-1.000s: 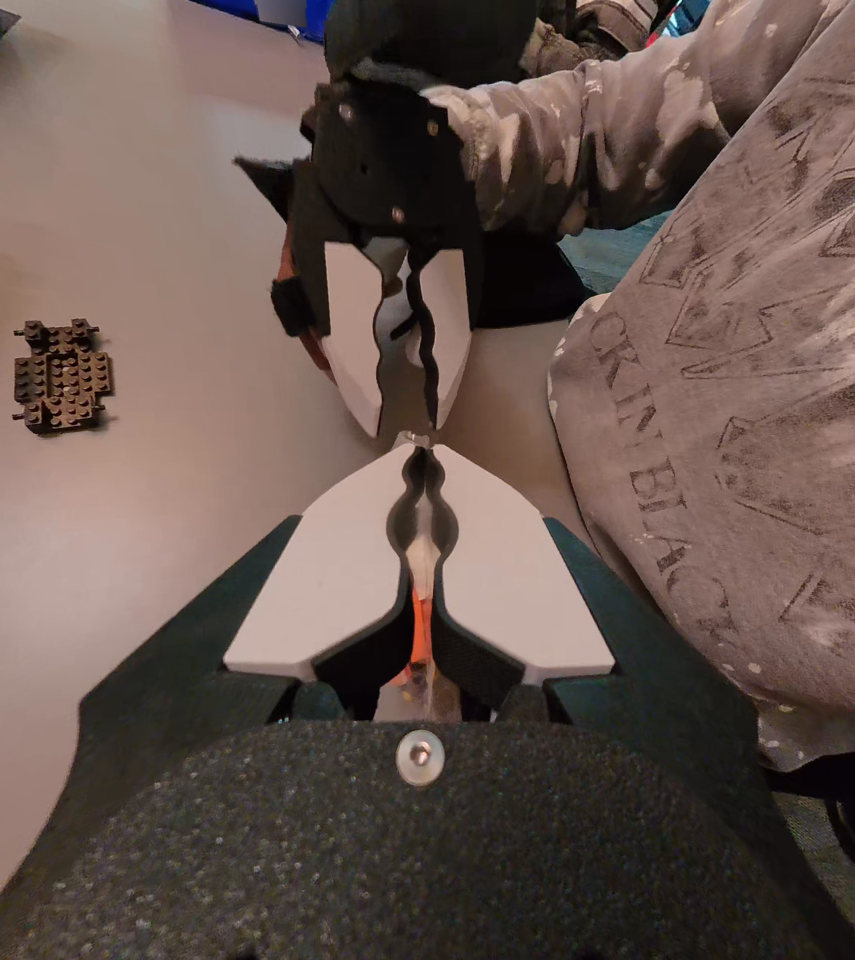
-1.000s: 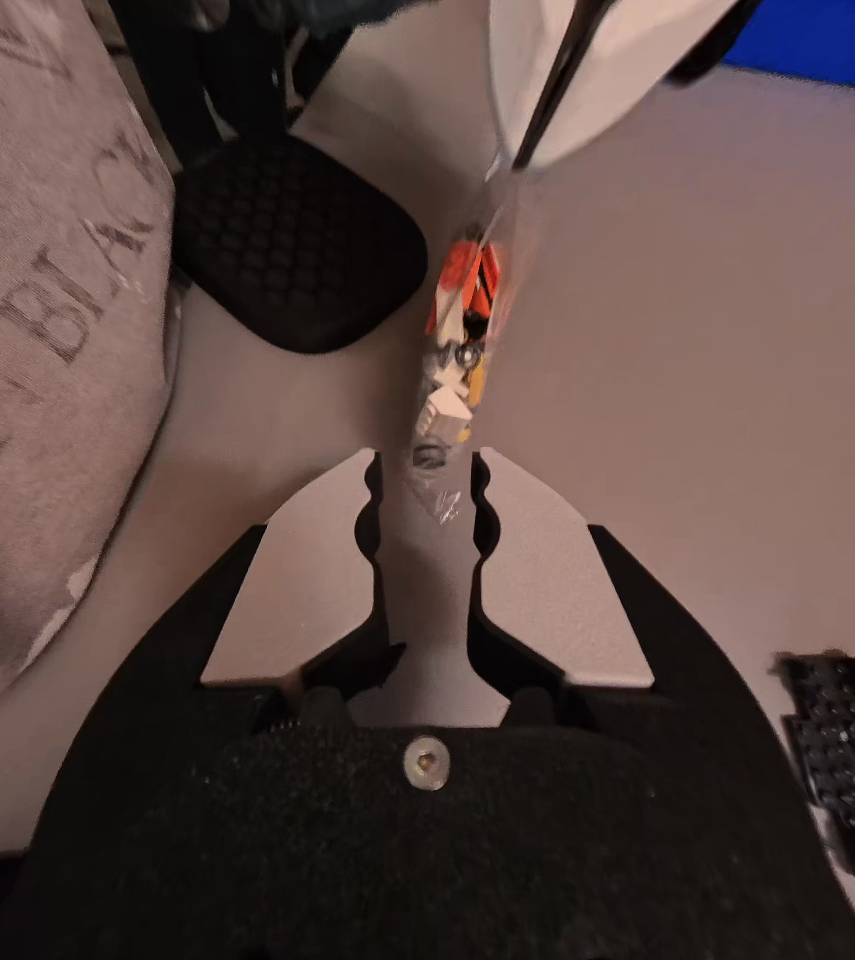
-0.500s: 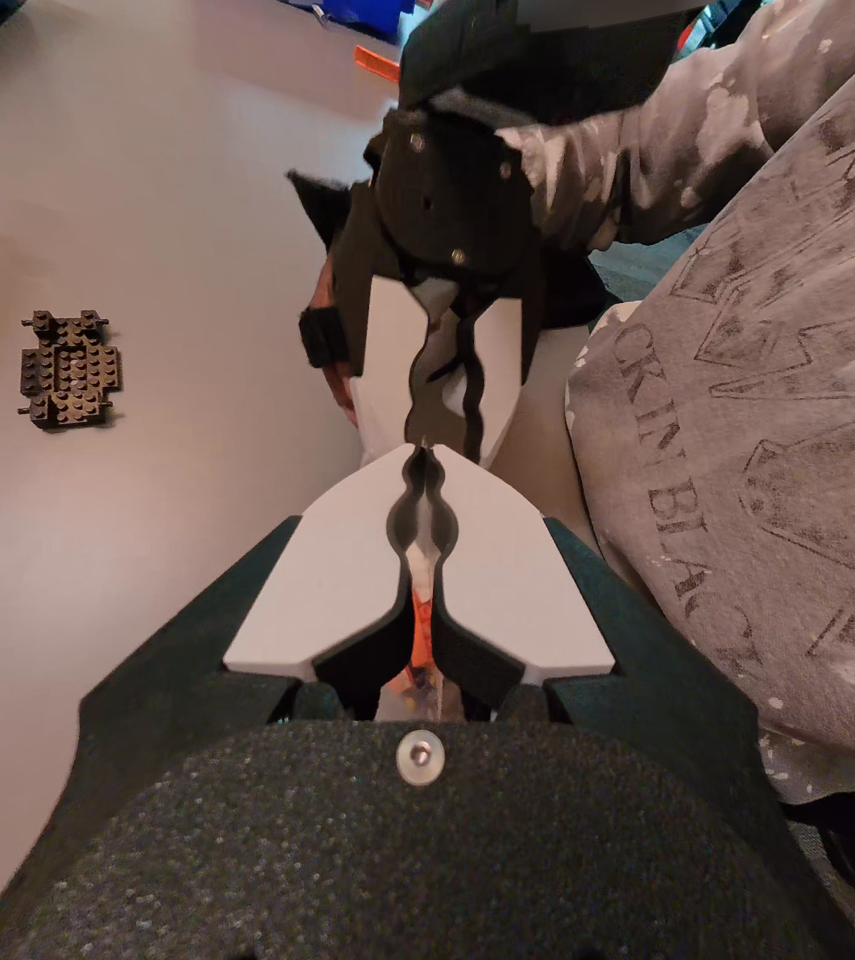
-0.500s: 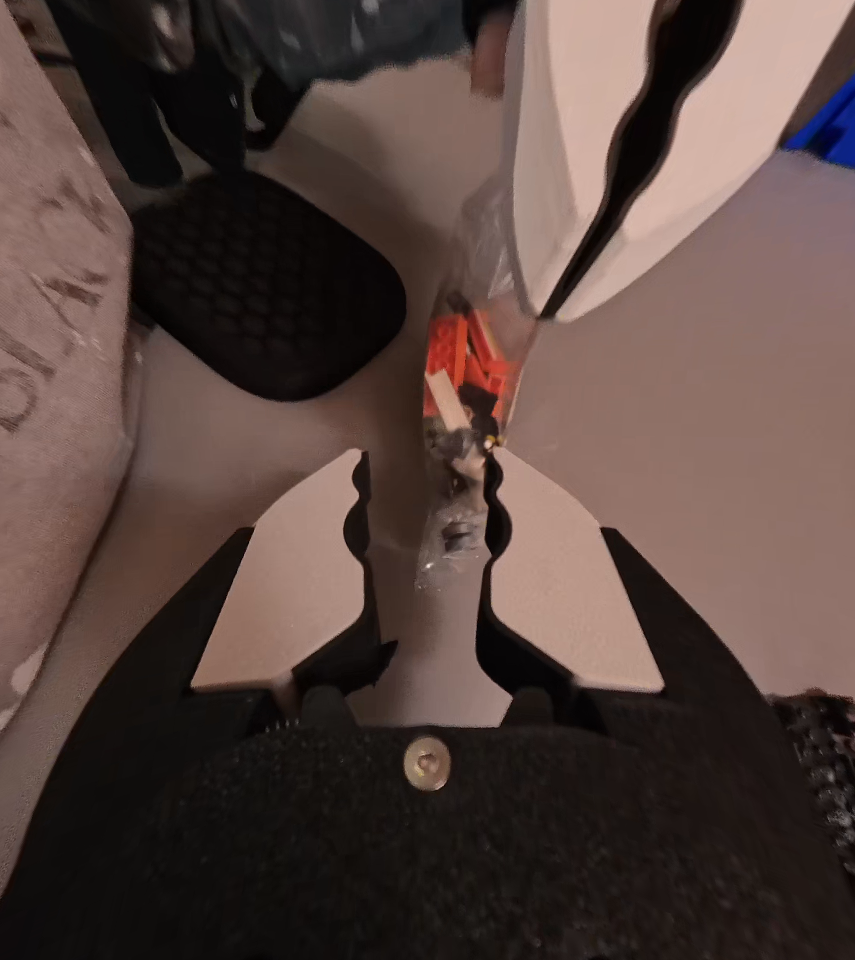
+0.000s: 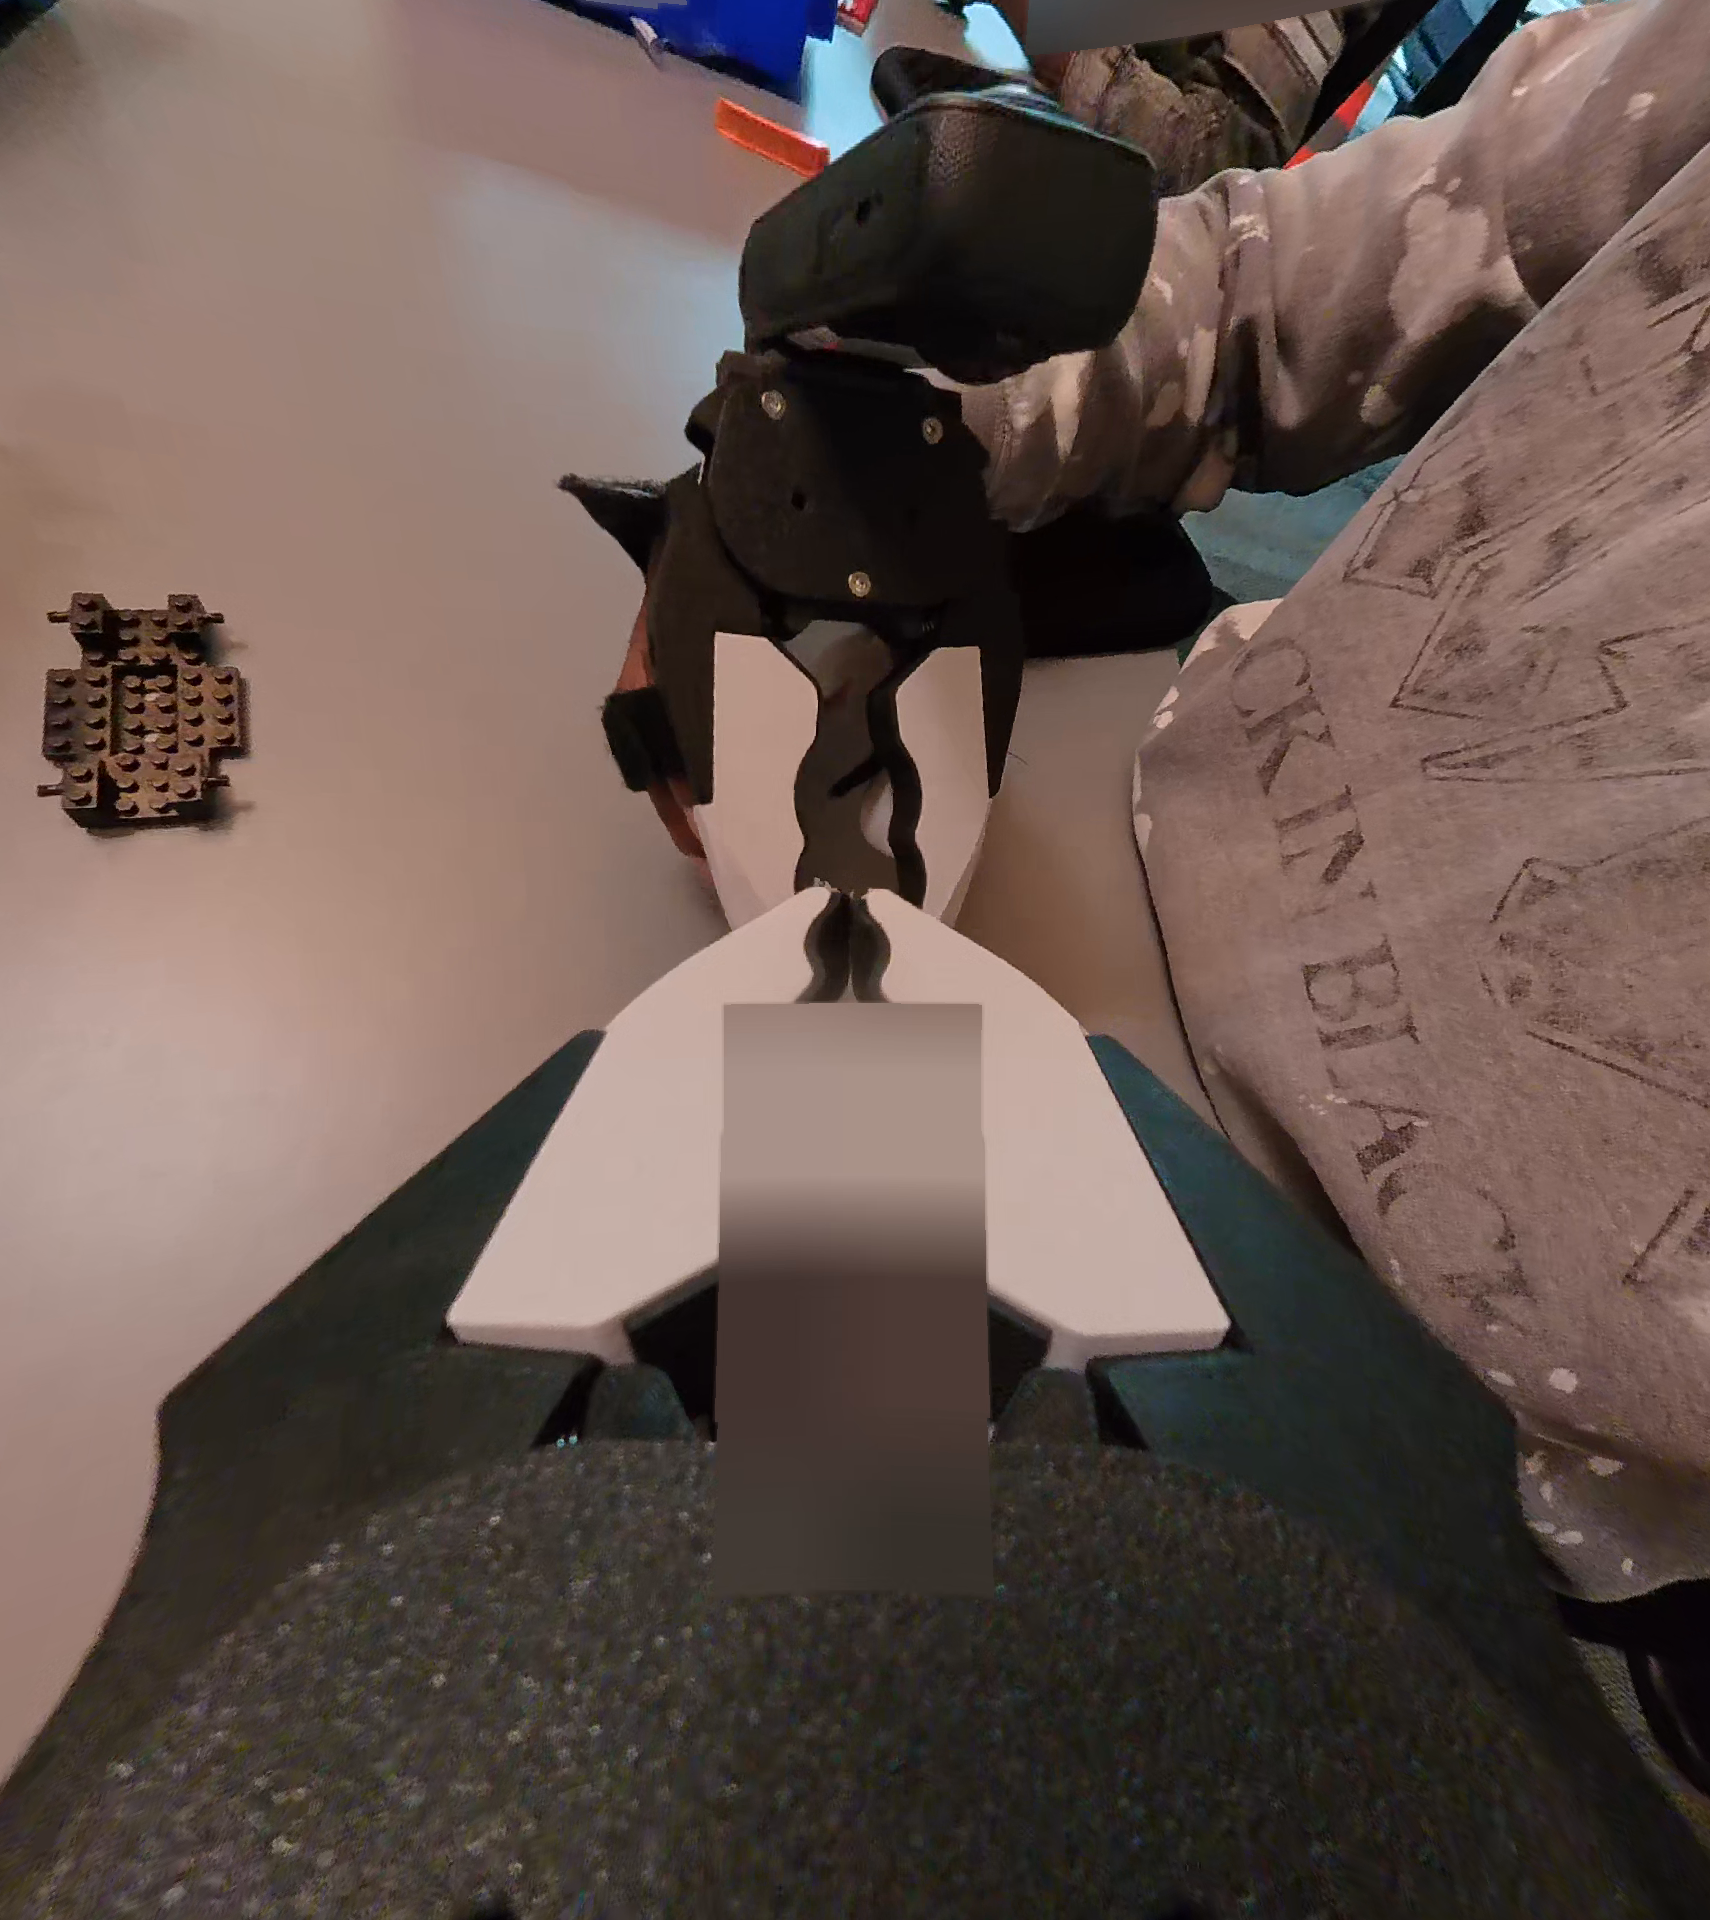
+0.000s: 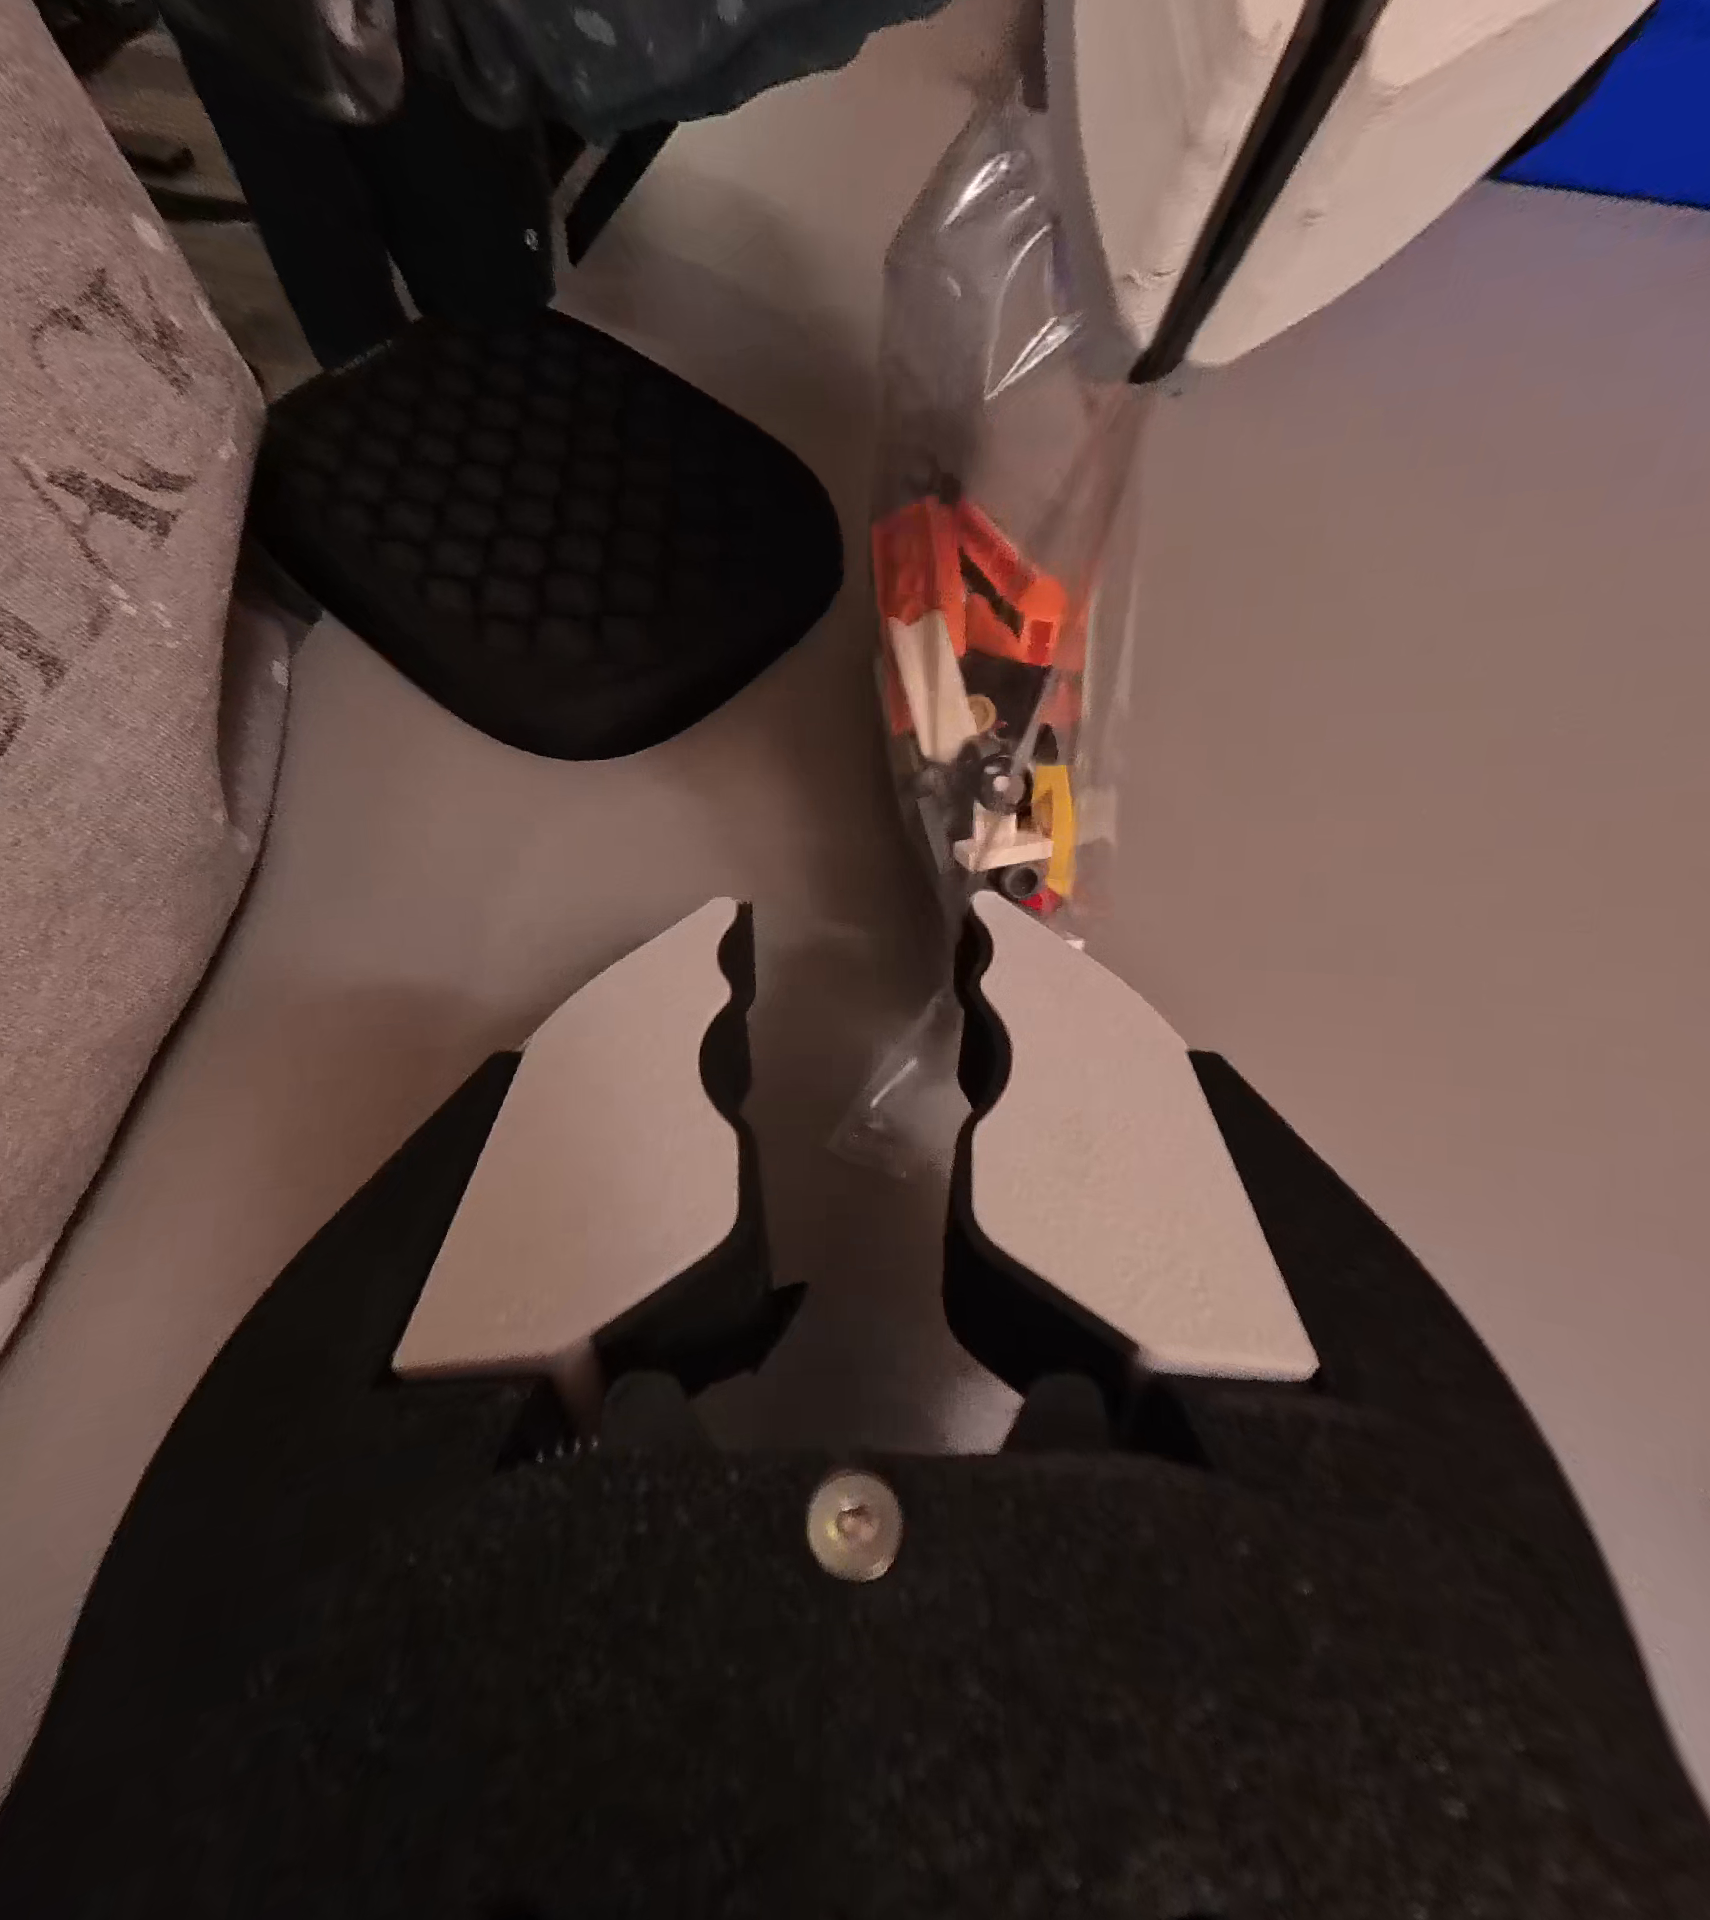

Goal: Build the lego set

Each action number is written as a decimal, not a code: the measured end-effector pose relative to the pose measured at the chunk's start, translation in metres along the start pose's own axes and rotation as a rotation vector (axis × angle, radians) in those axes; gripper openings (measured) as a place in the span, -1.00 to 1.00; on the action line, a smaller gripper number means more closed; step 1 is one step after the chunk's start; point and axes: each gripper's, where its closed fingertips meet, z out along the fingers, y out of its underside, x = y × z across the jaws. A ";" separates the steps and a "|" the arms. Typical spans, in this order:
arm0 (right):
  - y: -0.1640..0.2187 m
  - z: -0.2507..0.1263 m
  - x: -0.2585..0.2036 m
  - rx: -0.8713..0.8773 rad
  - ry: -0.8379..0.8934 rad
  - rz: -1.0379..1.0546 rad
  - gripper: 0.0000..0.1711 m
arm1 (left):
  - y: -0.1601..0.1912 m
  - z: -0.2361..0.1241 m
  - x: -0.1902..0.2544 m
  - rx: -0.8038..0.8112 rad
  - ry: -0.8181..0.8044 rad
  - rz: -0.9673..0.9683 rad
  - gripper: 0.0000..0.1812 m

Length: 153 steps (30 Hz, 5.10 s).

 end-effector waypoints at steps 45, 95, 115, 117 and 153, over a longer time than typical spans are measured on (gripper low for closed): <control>0.034 0.006 0.075 -0.150 0.141 0.215 -0.43 | 0.021 -0.026 -0.085 0.182 -0.142 -0.158 -1.00; 0.030 -0.002 0.097 0.048 0.173 0.718 -1.00 | 0.099 -0.010 -0.041 0.128 -0.419 -0.455 -0.94; -0.033 0.043 0.113 0.021 0.247 0.291 -0.88 | 0.130 -0.130 -0.054 -0.477 -0.669 -0.184 -1.00; -0.057 0.041 0.123 0.049 0.276 0.196 -0.74 | 0.128 -0.131 -0.053 -0.550 -0.634 -0.150 -1.00; -0.123 0.112 0.161 0.240 -0.041 0.159 -1.00 | 0.145 -0.176 -0.069 -0.156 -0.812 -0.130 -0.53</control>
